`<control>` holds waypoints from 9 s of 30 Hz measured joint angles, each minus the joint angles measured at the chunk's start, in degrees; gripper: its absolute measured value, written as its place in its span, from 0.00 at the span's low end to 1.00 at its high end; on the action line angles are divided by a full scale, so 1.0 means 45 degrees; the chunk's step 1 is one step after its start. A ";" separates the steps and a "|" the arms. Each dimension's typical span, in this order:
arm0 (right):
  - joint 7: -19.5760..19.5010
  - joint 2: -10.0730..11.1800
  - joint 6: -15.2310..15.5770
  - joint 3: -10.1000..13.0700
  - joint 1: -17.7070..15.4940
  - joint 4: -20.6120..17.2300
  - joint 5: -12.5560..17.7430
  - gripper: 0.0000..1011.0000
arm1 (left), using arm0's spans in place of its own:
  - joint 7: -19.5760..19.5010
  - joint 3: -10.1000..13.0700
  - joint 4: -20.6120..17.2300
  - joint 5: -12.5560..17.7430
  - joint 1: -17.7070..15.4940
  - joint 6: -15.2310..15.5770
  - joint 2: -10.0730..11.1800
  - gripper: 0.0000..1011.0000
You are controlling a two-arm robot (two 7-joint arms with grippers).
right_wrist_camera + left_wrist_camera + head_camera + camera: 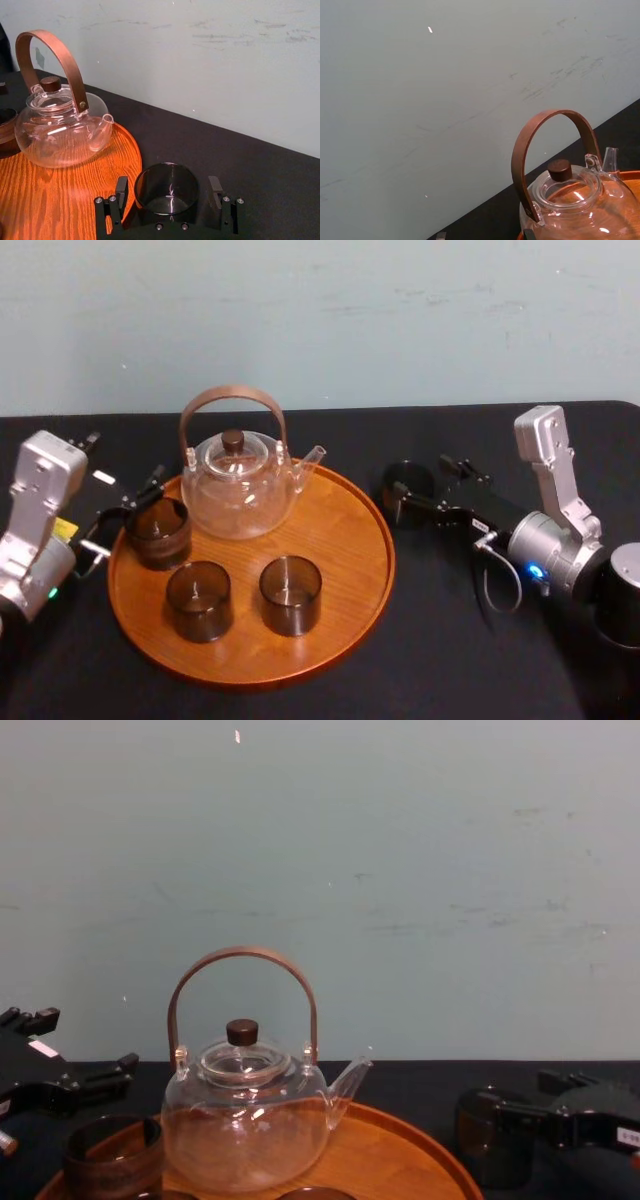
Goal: Pick up the glass from the table and place it on the tray.
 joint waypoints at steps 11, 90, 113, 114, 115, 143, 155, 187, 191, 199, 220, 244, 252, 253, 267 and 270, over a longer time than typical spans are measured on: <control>0.0127 -0.0084 -0.0050 -0.0045 0.0123 0.0344 0.0052 0.99 | 0.0001 0.0000 0.0001 0.0000 0.0000 0.0000 0.0000 0.99; 0.0921 -0.1004 -0.0838 -0.0336 0.1812 0.3696 -0.0120 0.99 | 0.0000 0.0000 0.0000 0.0000 0.0000 0.0000 0.0000 0.99; 0.0882 -0.0963 -0.0970 -0.0211 0.1638 0.3456 -0.0059 0.91 | 0.0000 0.0000 0.0001 0.0000 0.0000 0.0000 0.0000 0.99; 0.0873 -0.0952 -0.0990 -0.0198 0.1609 0.3404 -0.0057 0.91 | 0.0000 0.0000 0.0001 0.0000 0.0000 0.0000 0.0000 0.99; 0.0858 -0.0934 -0.1005 -0.0180 0.1566 0.3311 -0.0055 0.91 | 0.0000 0.0001 0.0000 -0.0001 0.0000 0.0000 0.0000 0.99; 0.1357 -0.0729 -0.1063 -0.0917 0.0803 0.1282 -0.0054 0.90 | 0.0001 0.0000 0.0000 0.0000 0.0000 0.0000 0.0000 0.99; 0.1850 -0.0998 -0.1504 -0.1473 0.1248 0.1983 -0.0128 0.90 | 0.0000 0.0000 0.0000 0.0000 0.0000 0.0000 0.0000 0.99; 0.2006 -0.1359 -0.1602 -0.1845 0.1755 0.2877 -0.0262 0.90 | -0.0001 0.0000 0.0001 0.0000 0.0000 0.0000 0.0000 0.99; 0.2003 -0.1356 -0.1602 -0.1839 0.1753 0.2868 -0.0262 0.91 | 0.0000 0.0000 0.0000 0.0000 0.0000 0.0000 0.0000 0.99; 0.1996 -0.1351 -0.1604 -0.1827 0.1747 0.2840 -0.0257 0.99 | 0.0000 0.0000 0.0000 0.0000 0.0000 0.0000 0.0000 0.99; 0.1865 -0.0709 -0.2485 -0.1263 0.0734 0.0916 0.0180 0.99 | 0.0000 0.0000 0.0000 -0.0001 0.0000 0.0000 0.0000 0.99; 0.0358 0.0207 -0.3183 0.0859 -0.1236 -0.0280 0.0707 0.99 | 0.0000 0.0000 0.0000 0.0000 -0.0001 0.0000 0.0000 0.99; 0.0373 0.0212 -0.3177 0.0841 -0.1234 -0.0281 0.0705 0.99 | 0.0000 0.0000 0.0001 0.0000 0.0000 0.0000 0.0001 0.99; 0.0376 0.0214 -0.3174 0.0840 -0.1233 -0.0281 0.0706 0.99 | 0.0000 0.0000 0.0001 0.0000 0.0000 0.0000 0.0000 0.99; 0.0398 0.0226 -0.3156 0.0821 -0.1222 -0.0288 0.0714 0.99 | 0.0000 0.0000 0.0001 0.0000 0.0000 0.0000 0.0000 0.99; 0.0403 0.0229 -0.3153 0.0820 -0.1222 -0.0292 0.0717 0.99 | 0.0000 0.0000 0.0001 0.0000 0.0000 0.0000 0.0000 0.99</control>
